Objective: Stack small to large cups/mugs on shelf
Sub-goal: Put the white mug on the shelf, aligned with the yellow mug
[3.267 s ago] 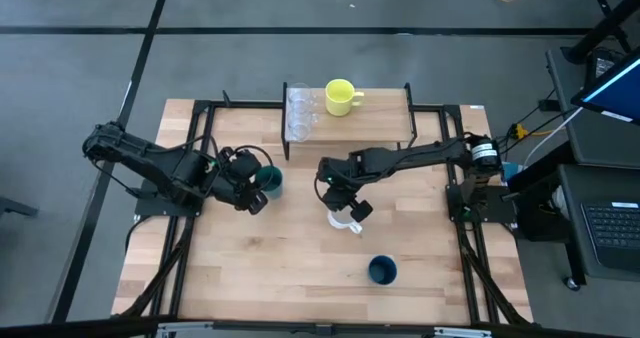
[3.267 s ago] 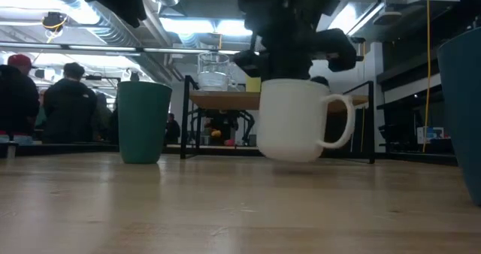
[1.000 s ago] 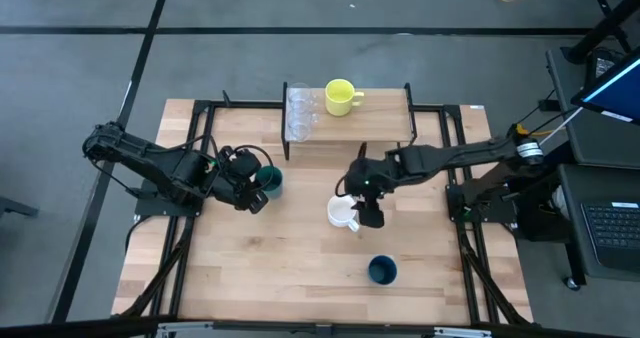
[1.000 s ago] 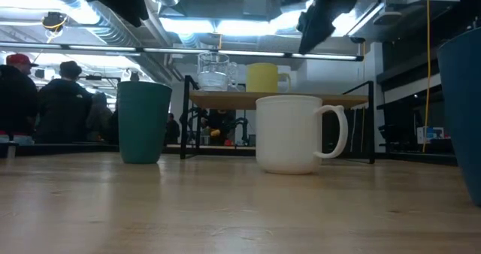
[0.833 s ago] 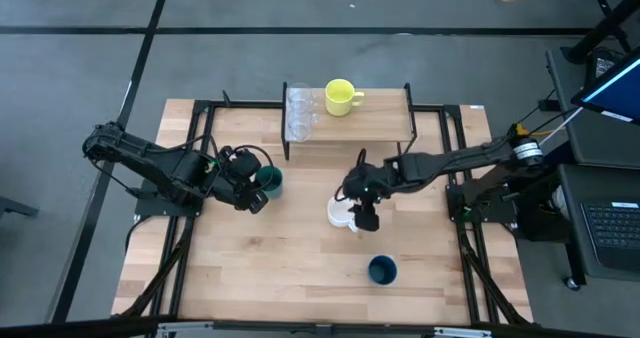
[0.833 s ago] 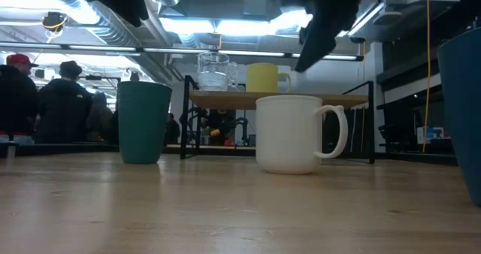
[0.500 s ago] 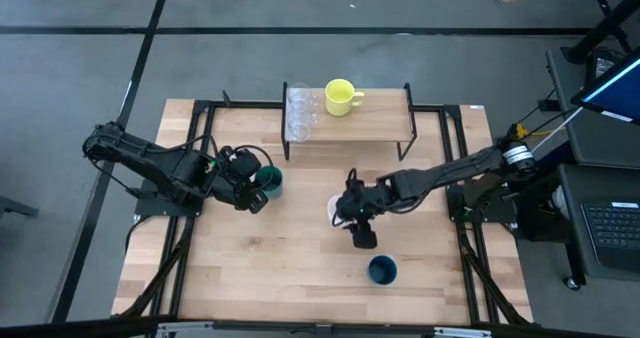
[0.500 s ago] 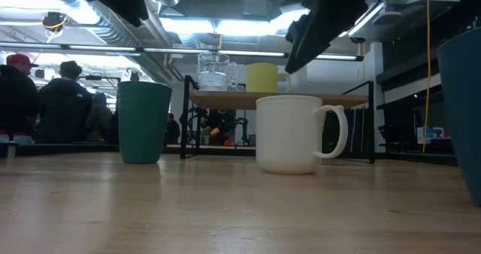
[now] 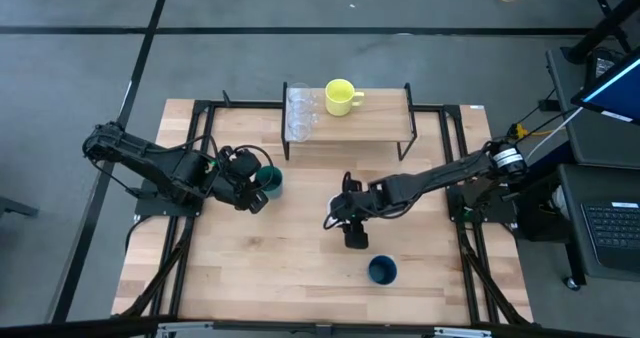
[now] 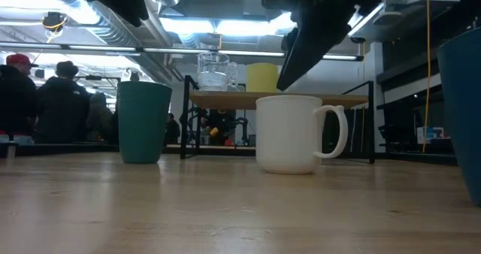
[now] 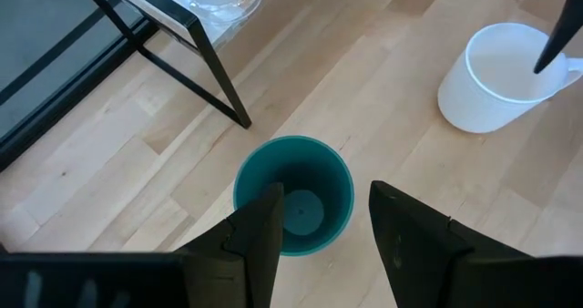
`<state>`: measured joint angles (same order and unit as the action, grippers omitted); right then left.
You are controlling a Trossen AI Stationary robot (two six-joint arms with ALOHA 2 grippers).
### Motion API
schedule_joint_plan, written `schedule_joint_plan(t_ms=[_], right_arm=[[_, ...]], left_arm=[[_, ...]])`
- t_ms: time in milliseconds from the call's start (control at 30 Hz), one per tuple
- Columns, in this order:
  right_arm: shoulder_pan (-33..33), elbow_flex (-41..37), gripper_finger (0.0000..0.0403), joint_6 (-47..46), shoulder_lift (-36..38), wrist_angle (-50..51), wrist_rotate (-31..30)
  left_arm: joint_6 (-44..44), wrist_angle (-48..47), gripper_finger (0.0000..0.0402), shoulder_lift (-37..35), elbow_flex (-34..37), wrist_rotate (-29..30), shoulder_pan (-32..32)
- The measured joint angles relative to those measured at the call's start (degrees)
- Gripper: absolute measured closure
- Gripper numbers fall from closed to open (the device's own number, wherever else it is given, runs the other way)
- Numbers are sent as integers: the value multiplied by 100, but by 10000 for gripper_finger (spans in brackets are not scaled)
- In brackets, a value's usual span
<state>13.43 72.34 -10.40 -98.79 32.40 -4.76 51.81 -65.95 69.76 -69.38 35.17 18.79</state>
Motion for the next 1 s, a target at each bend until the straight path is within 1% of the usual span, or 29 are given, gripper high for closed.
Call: schedule_joint_plan(t_ms=[500,700,833,1000], right_arm=[[-4,0,190,29,-395,237,-20],[-150,2,192,52,-468,315,-27],[-213,-2,203,715,-511,782,-40],[-277,0,211,1289,-500,891,-32]], left_arm=[[2,6,243,0,0,-2,0],[4,8,243,0,0,8,0],[7,8,243,-2,0,9,0],[7,8,243,0,0,11,0]])
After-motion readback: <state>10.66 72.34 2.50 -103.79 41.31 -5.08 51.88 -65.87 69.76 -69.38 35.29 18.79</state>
